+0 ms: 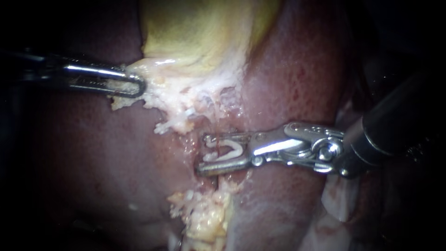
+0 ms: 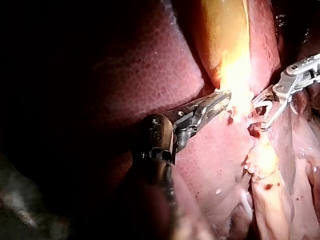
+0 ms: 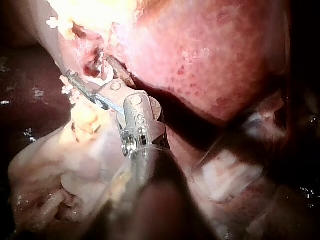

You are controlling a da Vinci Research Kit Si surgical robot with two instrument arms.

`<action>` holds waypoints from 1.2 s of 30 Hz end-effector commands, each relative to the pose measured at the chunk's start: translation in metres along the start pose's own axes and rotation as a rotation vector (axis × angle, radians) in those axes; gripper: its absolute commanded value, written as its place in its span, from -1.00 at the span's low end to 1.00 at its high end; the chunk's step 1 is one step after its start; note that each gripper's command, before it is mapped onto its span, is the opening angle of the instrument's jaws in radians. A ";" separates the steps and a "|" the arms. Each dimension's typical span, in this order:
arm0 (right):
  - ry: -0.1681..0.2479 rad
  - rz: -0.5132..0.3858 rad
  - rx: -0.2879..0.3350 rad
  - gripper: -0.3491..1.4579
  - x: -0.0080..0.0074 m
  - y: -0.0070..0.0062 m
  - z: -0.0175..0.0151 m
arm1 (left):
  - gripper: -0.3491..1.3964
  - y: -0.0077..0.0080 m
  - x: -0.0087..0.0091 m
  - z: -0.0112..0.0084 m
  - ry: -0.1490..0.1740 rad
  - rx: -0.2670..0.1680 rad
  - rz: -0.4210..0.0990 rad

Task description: Clipping second clip right tube

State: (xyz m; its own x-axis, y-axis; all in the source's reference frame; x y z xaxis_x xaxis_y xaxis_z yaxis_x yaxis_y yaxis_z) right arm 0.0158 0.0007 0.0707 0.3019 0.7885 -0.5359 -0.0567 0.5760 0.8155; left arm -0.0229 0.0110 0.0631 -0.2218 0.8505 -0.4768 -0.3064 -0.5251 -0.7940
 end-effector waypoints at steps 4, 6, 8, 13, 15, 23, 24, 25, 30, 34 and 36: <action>0.012 0.008 0.033 -0.12 0.0000 -0.0005 0.0001 | -1.00 0.0000 0.0000 0.0000 0.000 0.000 0.000; 0.013 0.010 0.049 -0.13 0.0000 -0.0007 0.0001 | -1.00 0.0000 0.0000 0.0000 0.000 0.000 0.000; 0.018 0.016 0.072 -0.13 0.0000 -0.0009 0.0002 | -1.00 0.0000 0.0000 0.0000 0.000 0.000 0.000; 0.005 0.004 0.103 -0.14 0.0001 -0.0011 0.0002 | -1.00 0.0000 0.0000 0.0001 0.000 0.001 0.000; 0.005 0.001 0.103 -0.16 0.0001 -0.0012 0.0002 | -1.00 0.0000 0.0000 0.0001 0.000 0.000 0.000; 0.014 0.008 0.088 -0.76 0.0002 -0.0013 -0.0006 | -1.00 0.0000 0.0000 0.0001 0.000 0.001 0.000; 0.016 0.020 0.083 -0.90 0.0001 -0.0013 -0.0007 | -1.00 0.0000 -0.0001 0.0001 0.000 0.001 0.000; 0.020 0.026 0.076 -1.00 0.0000 -0.0013 -0.0009 | -1.00 0.0000 -0.0001 0.0001 0.000 0.001 0.000; 0.059 0.030 0.004 -1.00 -0.0002 -0.0007 -0.0017 | -1.00 0.0000 -0.0001 0.0002 0.001 0.001 0.000; 0.069 0.038 -0.011 -1.00 -0.0004 -0.0005 -0.0020 | -1.00 0.0000 -0.0001 0.0002 0.001 0.001 0.000; 0.069 0.038 -0.010 -1.00 -0.0004 -0.0005 -0.0020 | -1.00 0.0000 -0.0001 0.0002 0.001 0.001 0.001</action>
State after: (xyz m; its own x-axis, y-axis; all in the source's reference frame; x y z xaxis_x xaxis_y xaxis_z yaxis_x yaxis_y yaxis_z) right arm 0.0138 0.0006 0.0701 0.2322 0.8229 -0.5186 -0.0788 0.5473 0.8332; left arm -0.0230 0.0109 0.0633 -0.2214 0.8503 -0.4775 -0.3075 -0.5255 -0.7933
